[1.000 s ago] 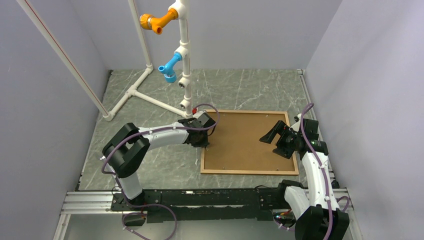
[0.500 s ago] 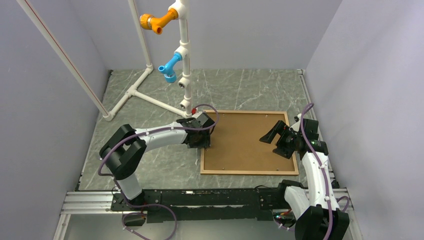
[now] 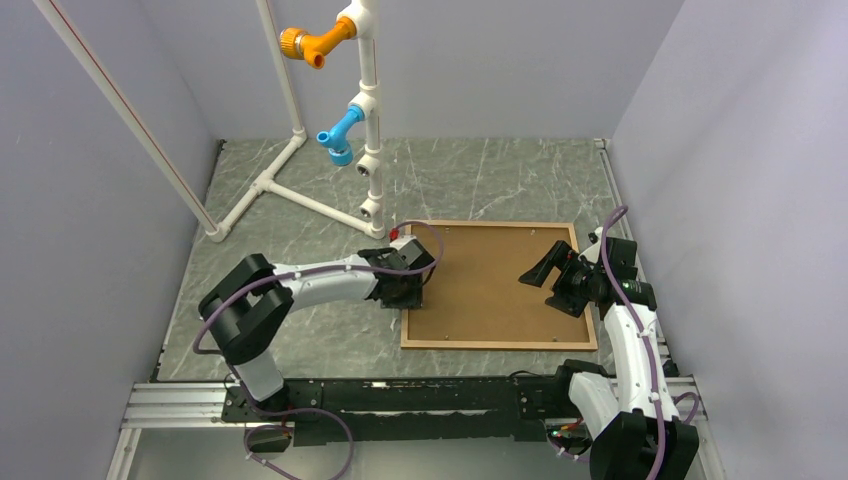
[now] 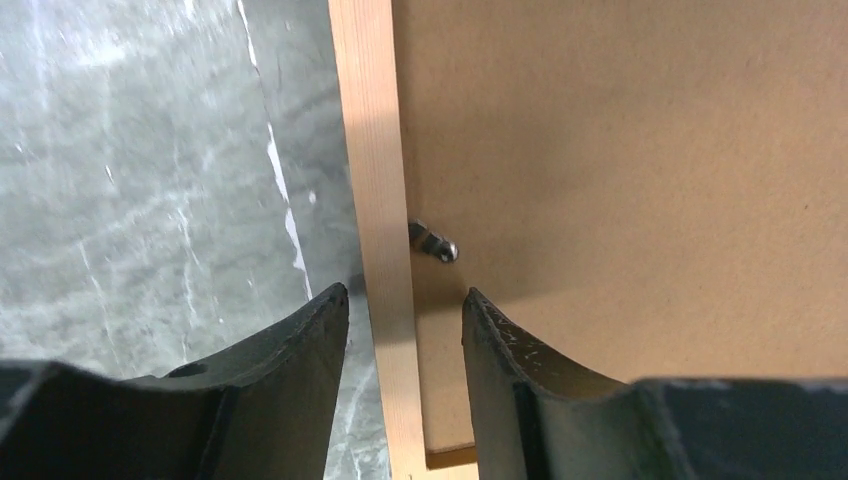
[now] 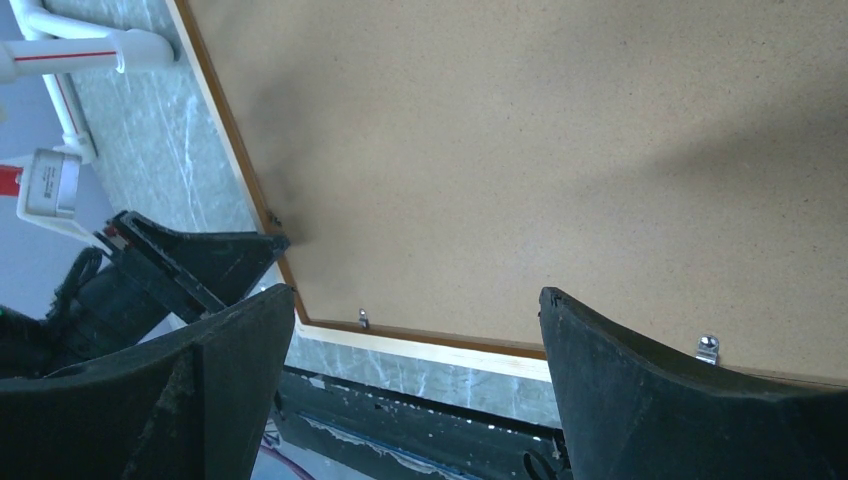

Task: Put the photo into the frame
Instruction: Move the photo frame to the center of the board.

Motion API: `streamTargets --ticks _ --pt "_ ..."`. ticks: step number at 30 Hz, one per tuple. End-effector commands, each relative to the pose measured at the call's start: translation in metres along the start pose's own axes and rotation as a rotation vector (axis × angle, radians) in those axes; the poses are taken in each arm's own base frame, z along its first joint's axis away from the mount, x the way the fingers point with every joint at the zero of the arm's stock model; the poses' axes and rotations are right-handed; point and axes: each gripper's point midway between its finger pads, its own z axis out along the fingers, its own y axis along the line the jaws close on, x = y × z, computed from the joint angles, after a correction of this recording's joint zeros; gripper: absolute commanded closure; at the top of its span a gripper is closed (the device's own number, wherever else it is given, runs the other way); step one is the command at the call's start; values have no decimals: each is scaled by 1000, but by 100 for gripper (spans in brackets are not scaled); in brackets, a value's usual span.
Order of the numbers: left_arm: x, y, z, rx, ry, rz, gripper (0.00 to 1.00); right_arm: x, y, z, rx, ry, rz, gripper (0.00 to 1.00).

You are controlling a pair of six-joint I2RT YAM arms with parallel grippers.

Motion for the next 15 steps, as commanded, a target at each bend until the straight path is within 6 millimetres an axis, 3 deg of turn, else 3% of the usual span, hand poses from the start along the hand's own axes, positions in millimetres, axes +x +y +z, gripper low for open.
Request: streamTargets --ticks 1,4,10,15 --pt "19 -5 -11 19 5 7 52 -8 9 0 -36 -29 -18 6" --pt "29 4 -10 -7 23 -12 63 -6 8 1 -39 -27 -11 6" --pt "43 21 -12 -52 55 -40 100 -6 8 -1 -37 -32 -18 6" --pt "62 29 -16 -20 82 -85 100 -5 9 -1 -45 -29 -11 6"
